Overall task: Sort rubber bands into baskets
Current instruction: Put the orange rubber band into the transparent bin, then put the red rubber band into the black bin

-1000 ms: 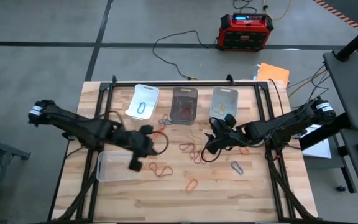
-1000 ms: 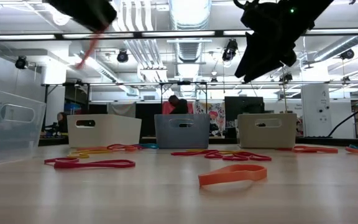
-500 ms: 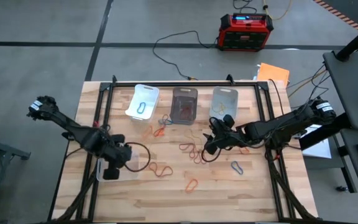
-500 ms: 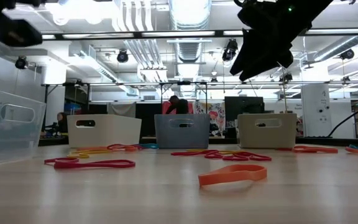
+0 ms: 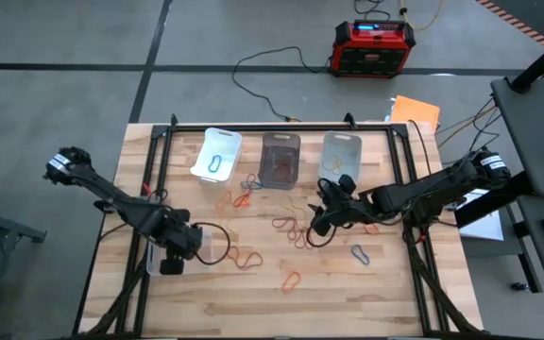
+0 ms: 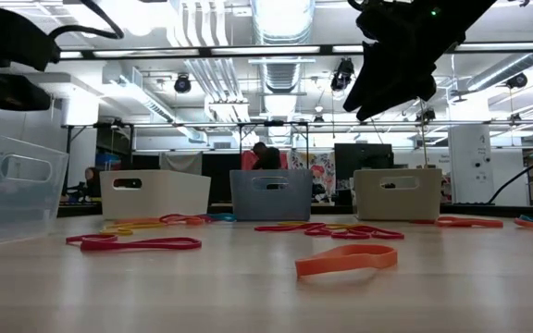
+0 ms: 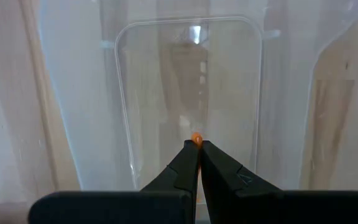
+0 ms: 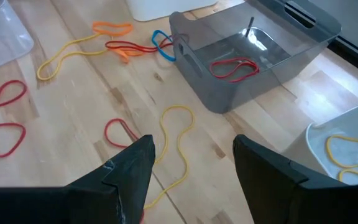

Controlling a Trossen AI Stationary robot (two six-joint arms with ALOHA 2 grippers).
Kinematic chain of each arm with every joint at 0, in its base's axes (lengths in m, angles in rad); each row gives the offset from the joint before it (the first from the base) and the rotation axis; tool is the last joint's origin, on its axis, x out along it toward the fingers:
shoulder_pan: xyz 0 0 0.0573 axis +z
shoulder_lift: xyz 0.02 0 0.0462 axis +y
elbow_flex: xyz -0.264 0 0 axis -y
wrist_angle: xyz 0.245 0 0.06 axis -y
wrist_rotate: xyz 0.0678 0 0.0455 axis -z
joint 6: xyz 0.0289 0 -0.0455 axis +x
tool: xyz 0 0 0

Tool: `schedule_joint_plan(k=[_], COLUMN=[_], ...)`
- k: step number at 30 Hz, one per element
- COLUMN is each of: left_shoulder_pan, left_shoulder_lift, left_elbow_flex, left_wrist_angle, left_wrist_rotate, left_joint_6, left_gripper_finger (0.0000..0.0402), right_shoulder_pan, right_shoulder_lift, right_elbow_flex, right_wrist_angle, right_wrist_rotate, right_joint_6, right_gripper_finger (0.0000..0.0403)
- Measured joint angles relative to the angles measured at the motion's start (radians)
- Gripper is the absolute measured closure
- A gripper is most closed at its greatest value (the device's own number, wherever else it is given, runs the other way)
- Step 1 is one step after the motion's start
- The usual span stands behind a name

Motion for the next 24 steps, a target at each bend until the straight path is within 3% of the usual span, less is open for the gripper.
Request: schedule_joint_plan(k=[14, 24], left_shoulder_pan=[0.0, 0.0], left_shoulder_lift=[0.052, 0.054], left_elbow_flex=[0.0, 0.011], left_wrist_angle=[0.004, 0.005], left_wrist_rotate=[-0.03, -0.042], left_joint_6=[-0.018, -0.052], left_gripper_finger=[0.0399, 0.0322], right_shoulder_pan=[0.0, 0.0], right_shoulder_lift=[0.0, 0.0], right_elbow_flex=[0.0, 0.0], right_wrist_angle=[0.0, 0.001], right_wrist_rotate=[0.0, 0.0], right_joint_6=[0.003, 0.003], right_gripper_finger=[0.019, 0.019])
